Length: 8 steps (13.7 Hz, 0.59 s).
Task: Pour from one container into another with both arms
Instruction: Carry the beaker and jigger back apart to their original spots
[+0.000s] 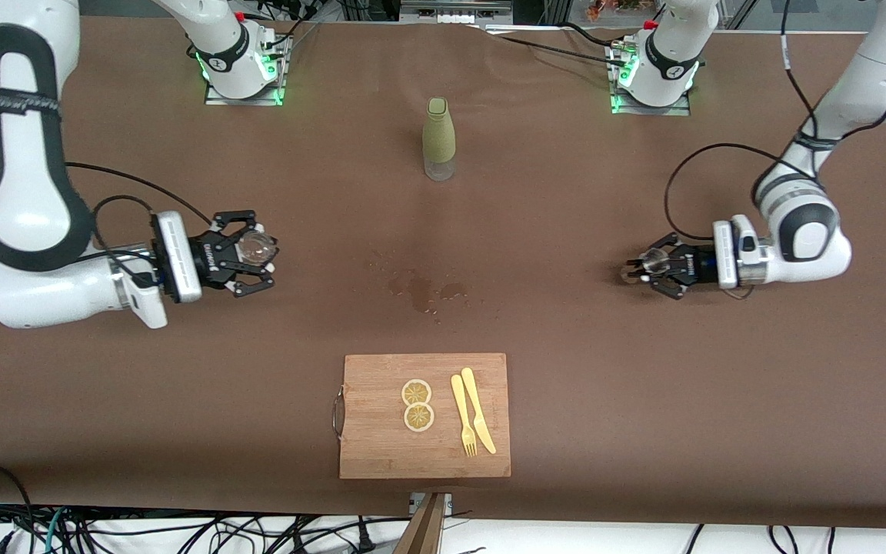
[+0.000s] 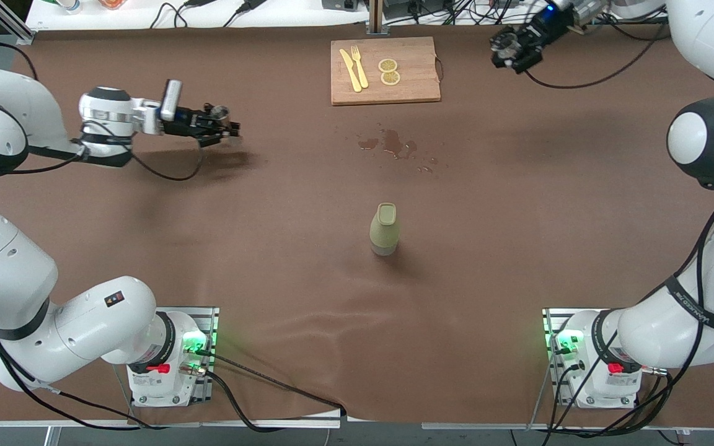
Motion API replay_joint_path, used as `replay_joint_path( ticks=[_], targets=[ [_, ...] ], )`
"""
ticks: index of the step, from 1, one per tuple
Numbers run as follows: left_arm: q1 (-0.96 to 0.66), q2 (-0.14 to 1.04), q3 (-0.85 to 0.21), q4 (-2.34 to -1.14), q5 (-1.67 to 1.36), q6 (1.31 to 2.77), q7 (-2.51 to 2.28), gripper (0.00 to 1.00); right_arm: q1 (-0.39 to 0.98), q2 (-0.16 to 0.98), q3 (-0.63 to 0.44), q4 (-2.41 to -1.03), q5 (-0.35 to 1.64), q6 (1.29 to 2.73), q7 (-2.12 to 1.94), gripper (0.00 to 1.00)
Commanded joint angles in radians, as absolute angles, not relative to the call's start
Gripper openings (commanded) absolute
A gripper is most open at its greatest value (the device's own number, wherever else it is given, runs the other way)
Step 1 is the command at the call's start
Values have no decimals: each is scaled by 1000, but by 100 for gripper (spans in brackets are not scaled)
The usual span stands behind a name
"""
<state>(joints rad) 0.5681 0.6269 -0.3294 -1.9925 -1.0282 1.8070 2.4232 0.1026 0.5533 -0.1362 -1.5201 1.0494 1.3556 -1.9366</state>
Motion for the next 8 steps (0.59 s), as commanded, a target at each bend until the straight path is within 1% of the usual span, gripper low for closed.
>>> replay_joint_path(
  ticks=[1, 2, 3, 5, 8],
  targets=[
    [571, 699, -240, -1867, -918, 1648, 2442, 0, -1, 589, -120, -1606, 1075, 1278, -2157, 14],
    [577, 727, -223, -1838, -904, 1614, 2462, 0, -30, 613, -121, -1618, 1069, 1249, -2216, 14],
    [581, 745, -213, -1815, -893, 1611, 2489, 0, -61, 652, -121, -1623, 1068, 1223, -2270, 14],
    [591, 761, -201, -1807, -871, 1612, 2500, 0, -104, 751, -120, -1623, 1068, 1189, -2400, 14],
    [606, 822, -201, -1750, -853, 1612, 2536, 0, -139, 846, -121, -1621, 1063, 1195, -2508, 14]
  ],
)
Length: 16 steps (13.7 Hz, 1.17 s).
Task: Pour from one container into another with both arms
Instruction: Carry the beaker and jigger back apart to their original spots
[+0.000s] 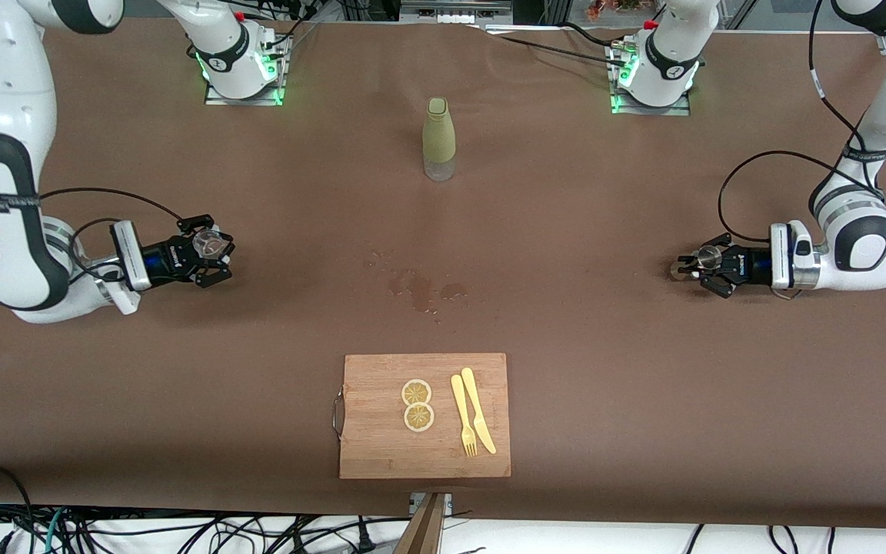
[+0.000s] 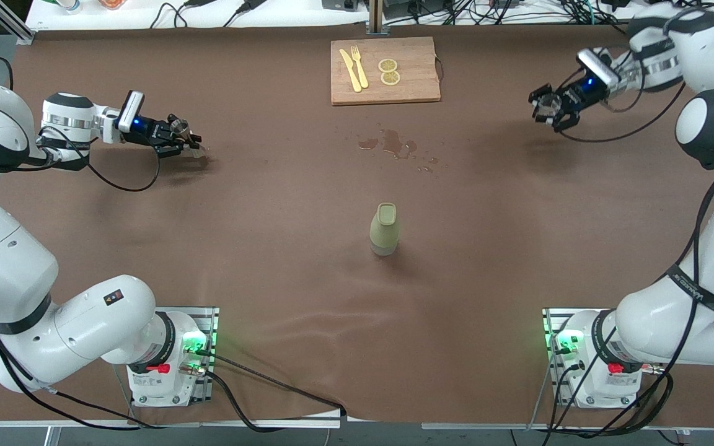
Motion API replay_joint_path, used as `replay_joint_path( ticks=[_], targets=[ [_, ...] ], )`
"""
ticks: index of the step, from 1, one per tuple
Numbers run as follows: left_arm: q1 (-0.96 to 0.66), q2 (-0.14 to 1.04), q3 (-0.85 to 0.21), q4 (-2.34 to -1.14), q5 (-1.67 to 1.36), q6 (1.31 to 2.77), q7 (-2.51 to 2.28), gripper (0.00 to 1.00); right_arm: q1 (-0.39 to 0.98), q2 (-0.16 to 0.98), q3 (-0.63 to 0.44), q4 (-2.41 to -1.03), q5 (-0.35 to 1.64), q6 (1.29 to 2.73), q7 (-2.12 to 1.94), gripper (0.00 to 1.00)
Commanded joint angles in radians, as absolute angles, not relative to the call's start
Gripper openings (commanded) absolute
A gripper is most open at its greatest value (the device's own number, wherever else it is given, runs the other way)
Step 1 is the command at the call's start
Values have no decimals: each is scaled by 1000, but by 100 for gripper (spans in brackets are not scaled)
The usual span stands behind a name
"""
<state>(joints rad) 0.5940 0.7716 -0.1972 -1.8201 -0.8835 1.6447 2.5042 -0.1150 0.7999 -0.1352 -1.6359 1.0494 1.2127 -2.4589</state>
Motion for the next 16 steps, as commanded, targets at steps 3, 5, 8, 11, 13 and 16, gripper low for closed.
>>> replay_joint_path(
  ticks=[3, 5, 8, 11, 13, 16],
  targets=[
    [612, 825, -198, -1750, -842, 1614, 2530, 0, -152, 932, -123, -1617, 1072, 1204, -2586, 14],
    [614, 825, -198, -1750, -838, 1620, 2514, 0, -156, 942, -123, -1615, 1072, 1232, -2589, 14],
    [614, 827, -198, -1750, -828, 1649, 2514, 0, -156, 957, -123, -1615, 1074, 1269, -2626, 14],
    [623, 834, -190, -1749, -815, 1652, 2516, 0, -155, 968, -123, -1614, 1074, 1278, -2628, 14],
    [624, 850, -186, -1741, -808, 1652, 2520, 0, -155, 979, -123, -1614, 1074, 1302, -2647, 14],
    [626, 877, -186, -1727, -808, 1652, 2522, 0, -155, 1002, -121, -1614, 1075, 1331, -2684, 14]
  ],
)
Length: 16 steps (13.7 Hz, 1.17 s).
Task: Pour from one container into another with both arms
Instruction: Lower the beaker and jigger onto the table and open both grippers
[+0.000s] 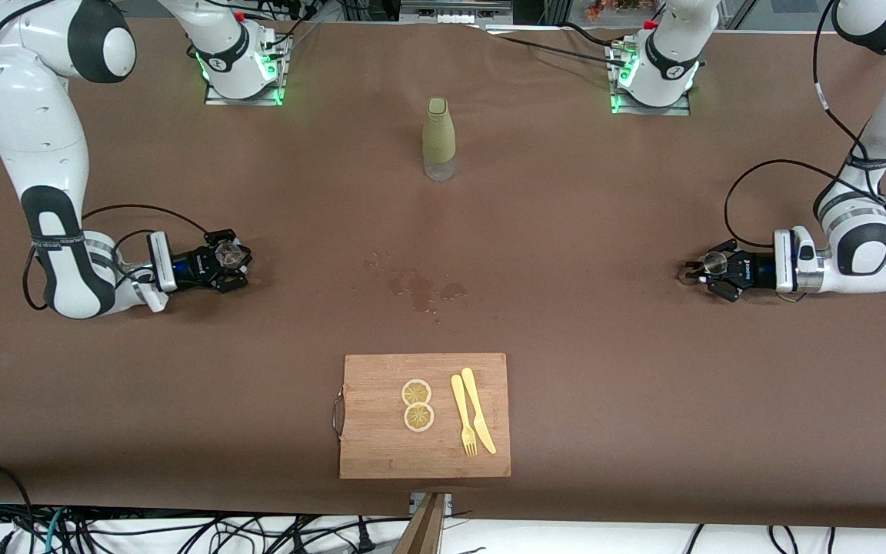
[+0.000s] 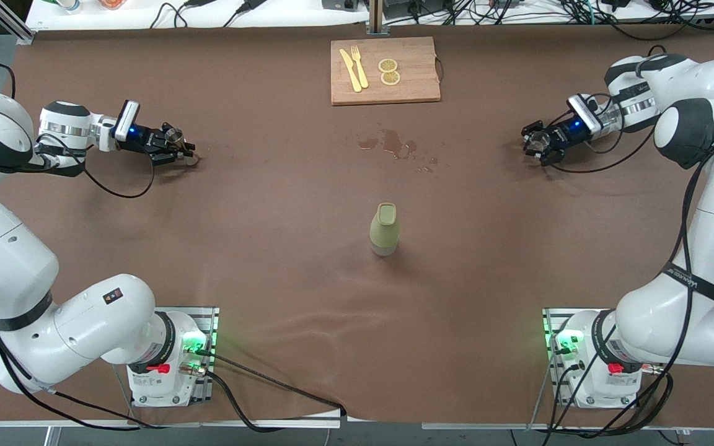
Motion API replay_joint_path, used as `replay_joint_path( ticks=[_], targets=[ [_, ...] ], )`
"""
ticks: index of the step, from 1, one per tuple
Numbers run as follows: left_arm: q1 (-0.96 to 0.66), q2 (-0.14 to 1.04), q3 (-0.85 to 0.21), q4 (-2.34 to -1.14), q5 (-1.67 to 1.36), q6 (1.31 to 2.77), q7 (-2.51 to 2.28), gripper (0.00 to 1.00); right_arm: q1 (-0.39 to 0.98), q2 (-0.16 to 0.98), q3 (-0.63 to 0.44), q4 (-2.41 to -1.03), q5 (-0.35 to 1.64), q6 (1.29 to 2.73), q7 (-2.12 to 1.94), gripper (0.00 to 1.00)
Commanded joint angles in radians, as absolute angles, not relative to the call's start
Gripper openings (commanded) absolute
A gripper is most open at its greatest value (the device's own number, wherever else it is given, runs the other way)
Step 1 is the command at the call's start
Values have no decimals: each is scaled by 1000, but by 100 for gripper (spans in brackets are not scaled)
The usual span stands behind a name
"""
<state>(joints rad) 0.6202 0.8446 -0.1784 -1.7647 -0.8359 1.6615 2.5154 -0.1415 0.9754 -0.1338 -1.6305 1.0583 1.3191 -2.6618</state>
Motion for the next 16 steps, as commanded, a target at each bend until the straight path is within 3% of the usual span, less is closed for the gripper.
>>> replay_joint_path(
  ticks=[1, 4, 5, 6, 7, 9, 10, 11, 12, 16],
  targets=[
    [626, 877, -186, -1729, -808, 1652, 2520, 0, -155, 1003, -123, -1614, 1077, 1350, -2686, 15],
    [627, 877, -184, -1727, -808, 1652, 2520, 0, -149, 1006, -120, -1614, 1084, 1384, -2698, 17],
    [627, 876, -183, -1726, -808, 1652, 2523, 8, -149, 1012, -120, -1612, 1086, 1394, -2706, 17],
    [626, 876, -183, -1718, -808, 1652, 2523, 62, -149, 1014, -120, -1612, 1095, 1396, -2707, 17],
    [624, 876, -183, -1714, -808, 1652, 2523, 73, -147, 1015, -120, -1612, 1104, 1396, -2711, 17],
    [626, 876, -183, -1713, -808, 1652, 2523, 78, -146, 1014, -120, -1612, 1103, 1394, -2709, 19],
    [626, 876, -183, -1713, -808, 1652, 2523, 99, -146, 1014, -120, -1614, 1101, 1393, -2709, 37],
    [626, 873, -181, -1713, -807, 1652, 2526, 100, -146, 1014, -120, -1612, 1095, 1390, -2709, 72],
    [630, 868, -181, -1713, -799, 1652, 2530, 100, -149, 1012, -120, -1614, 1089, 1384, -2709, 100],
    [661, 858, -175, -1712, -740, 1661, 2530, 100, -170, 1005, -127, -1609, 1075, 1379, -2694, 100]
  ],
)
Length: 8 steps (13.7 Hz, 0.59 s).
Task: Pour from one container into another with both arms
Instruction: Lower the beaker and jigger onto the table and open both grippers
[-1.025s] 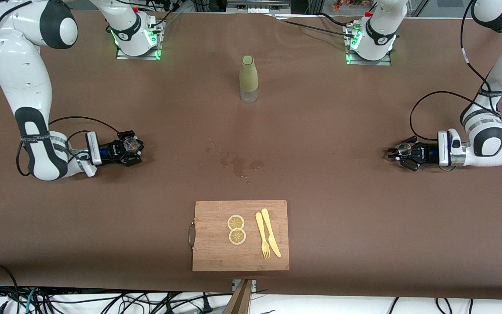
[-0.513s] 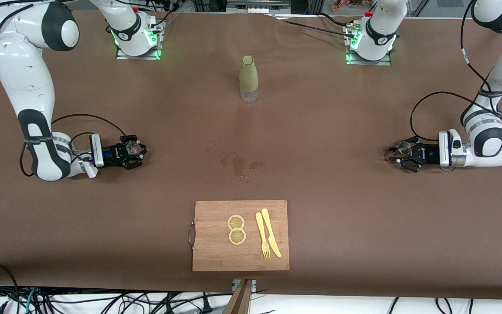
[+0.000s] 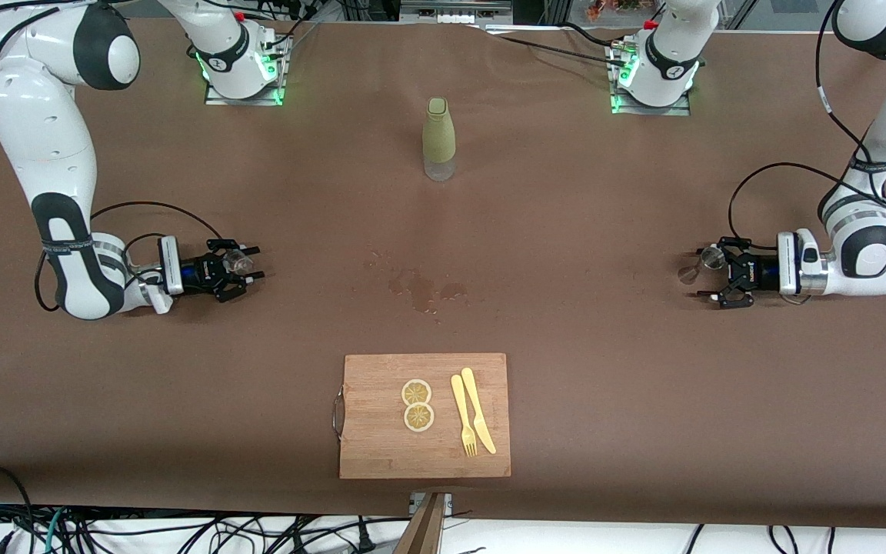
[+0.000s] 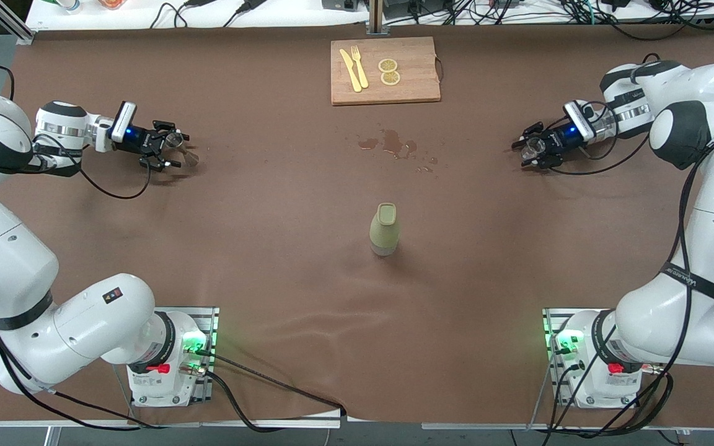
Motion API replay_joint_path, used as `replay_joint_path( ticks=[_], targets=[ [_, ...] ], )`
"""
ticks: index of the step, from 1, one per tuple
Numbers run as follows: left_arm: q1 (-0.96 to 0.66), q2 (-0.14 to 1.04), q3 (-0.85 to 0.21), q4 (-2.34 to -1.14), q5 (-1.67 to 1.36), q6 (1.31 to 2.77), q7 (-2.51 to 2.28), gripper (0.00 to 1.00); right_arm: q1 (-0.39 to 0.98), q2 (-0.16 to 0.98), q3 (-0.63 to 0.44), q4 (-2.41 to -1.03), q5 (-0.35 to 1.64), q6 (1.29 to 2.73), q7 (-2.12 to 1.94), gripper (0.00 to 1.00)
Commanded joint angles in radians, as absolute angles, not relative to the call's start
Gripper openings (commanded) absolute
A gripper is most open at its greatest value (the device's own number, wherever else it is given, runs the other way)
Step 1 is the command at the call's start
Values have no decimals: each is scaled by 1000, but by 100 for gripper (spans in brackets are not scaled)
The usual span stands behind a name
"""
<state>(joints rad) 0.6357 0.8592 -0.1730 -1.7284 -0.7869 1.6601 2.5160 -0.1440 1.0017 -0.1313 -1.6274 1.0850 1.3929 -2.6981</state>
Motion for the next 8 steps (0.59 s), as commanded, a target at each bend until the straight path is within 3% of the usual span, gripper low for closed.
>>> replay_joint_path(
  ticks=[1, 8],
  targets=[
    [673, 830, -175, -1712, -714, 1699, 2528, 100, -173, 1003, -127, -1602, 1071, 1378, -2694, 100],
    [689, 577, -176, -1718, -499, 1787, 2384, 100, -176, 991, -236, -1575, 1019, 1266, -2688, 100]
  ],
)
